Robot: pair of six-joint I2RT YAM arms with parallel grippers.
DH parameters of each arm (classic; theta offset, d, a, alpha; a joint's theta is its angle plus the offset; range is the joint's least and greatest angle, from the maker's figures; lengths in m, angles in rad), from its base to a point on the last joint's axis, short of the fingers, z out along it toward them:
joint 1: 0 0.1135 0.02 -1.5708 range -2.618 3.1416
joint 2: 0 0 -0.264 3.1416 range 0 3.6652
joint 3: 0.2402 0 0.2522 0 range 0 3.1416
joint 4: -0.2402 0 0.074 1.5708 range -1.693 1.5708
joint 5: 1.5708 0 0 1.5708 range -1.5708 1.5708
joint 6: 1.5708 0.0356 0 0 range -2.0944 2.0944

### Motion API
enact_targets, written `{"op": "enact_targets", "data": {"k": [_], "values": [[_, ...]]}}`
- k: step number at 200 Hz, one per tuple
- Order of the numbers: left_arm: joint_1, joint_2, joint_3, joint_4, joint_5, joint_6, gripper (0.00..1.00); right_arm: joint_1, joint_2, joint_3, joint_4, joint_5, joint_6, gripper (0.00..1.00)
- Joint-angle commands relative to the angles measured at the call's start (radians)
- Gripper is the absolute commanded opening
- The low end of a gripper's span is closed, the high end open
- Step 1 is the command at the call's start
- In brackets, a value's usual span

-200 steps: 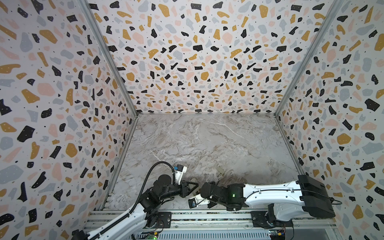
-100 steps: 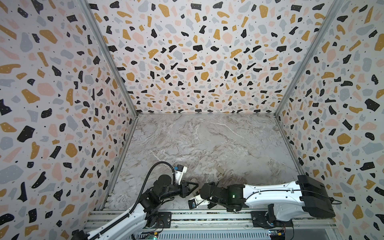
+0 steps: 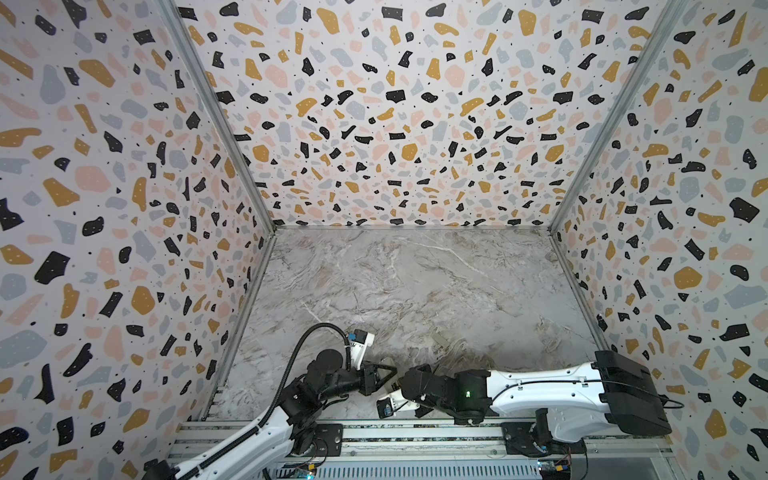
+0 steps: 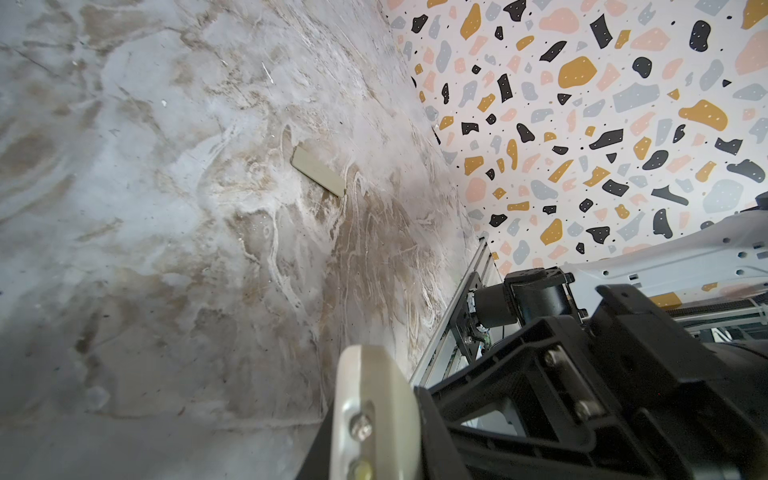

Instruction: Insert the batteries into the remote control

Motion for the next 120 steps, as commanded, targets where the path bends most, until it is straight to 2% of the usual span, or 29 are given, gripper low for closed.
{"op": "enact_targets", "data": {"k": [1, 120], "values": [[-0.020, -0.018, 0.063, 0.131, 0.083, -0.007, 0.00, 0.000, -0.028, -0.005, 0.059, 0.029, 0.002, 0.21], [-0.021, -0.018, 0.066, 0.125, 0.080, -0.002, 0.00, 0.001, -0.026, 0.005, 0.078, -0.067, 0.005, 0.22]]}}
